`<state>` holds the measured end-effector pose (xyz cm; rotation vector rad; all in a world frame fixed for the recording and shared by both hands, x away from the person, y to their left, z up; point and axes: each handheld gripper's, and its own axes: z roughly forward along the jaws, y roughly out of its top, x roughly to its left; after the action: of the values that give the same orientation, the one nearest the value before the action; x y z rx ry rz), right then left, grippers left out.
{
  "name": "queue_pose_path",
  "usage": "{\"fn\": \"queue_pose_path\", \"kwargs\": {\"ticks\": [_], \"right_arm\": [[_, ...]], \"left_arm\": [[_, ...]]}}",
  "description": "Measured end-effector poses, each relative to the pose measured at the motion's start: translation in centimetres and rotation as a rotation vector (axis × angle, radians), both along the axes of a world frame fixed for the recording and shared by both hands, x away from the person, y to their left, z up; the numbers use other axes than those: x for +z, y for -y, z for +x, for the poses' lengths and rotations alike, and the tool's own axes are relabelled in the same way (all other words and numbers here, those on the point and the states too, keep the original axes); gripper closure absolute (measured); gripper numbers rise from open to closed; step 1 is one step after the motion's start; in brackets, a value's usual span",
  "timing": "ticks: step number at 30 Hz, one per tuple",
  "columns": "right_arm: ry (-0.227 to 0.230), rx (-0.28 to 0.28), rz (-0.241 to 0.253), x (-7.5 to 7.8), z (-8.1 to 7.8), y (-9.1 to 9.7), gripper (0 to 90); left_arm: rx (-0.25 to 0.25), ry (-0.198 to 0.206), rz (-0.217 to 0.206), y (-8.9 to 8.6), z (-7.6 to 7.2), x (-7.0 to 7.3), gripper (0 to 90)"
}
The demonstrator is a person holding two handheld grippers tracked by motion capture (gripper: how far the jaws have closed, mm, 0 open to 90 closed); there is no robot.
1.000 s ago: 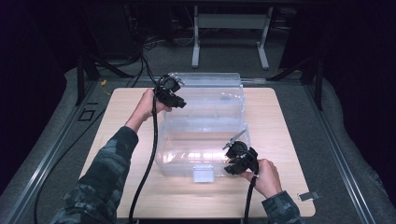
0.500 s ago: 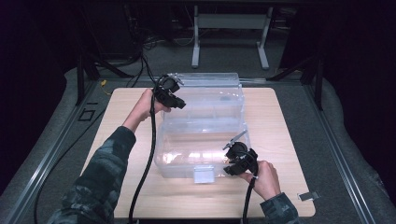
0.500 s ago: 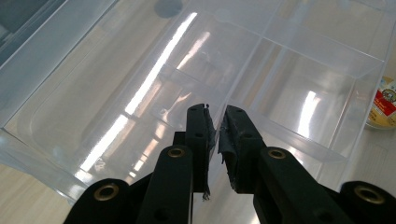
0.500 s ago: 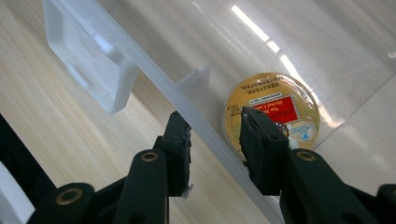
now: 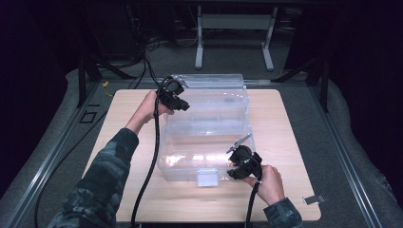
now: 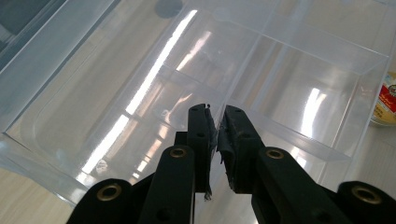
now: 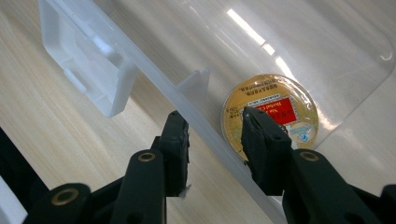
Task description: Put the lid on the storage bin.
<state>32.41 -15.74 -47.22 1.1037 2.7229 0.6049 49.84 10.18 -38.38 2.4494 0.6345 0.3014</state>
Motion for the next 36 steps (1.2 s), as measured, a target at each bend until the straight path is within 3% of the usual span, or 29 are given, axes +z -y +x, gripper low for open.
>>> {"fn": "queue_pose_path", "kwargs": {"ticks": [5, 14, 23, 36], "right_arm": [[0.023, -0.007, 0.002, -0.1, -0.2, 0.0, 61.4], [0.023, -0.011, 0.001, -0.1, -0.1, 0.0, 61.1], [0.056, -0.022, 0.001, -0.3, -0.6, -0.1, 59.2], [0.059, -0.028, -0.003, -0.4, -0.8, -0.2, 58.5]], "left_arm": [[-0.013, 0.011, 0.011, 0.1, -0.4, 0.3, 83.1], [-0.038, 0.011, 0.02, 0.1, -1.1, 1.0, 83.9], [-0.055, 0.011, 0.009, -0.2, -1.9, 1.4, 84.2], [-0.07, 0.041, -0.009, -0.5, -3.7, 1.7, 84.7]]}}
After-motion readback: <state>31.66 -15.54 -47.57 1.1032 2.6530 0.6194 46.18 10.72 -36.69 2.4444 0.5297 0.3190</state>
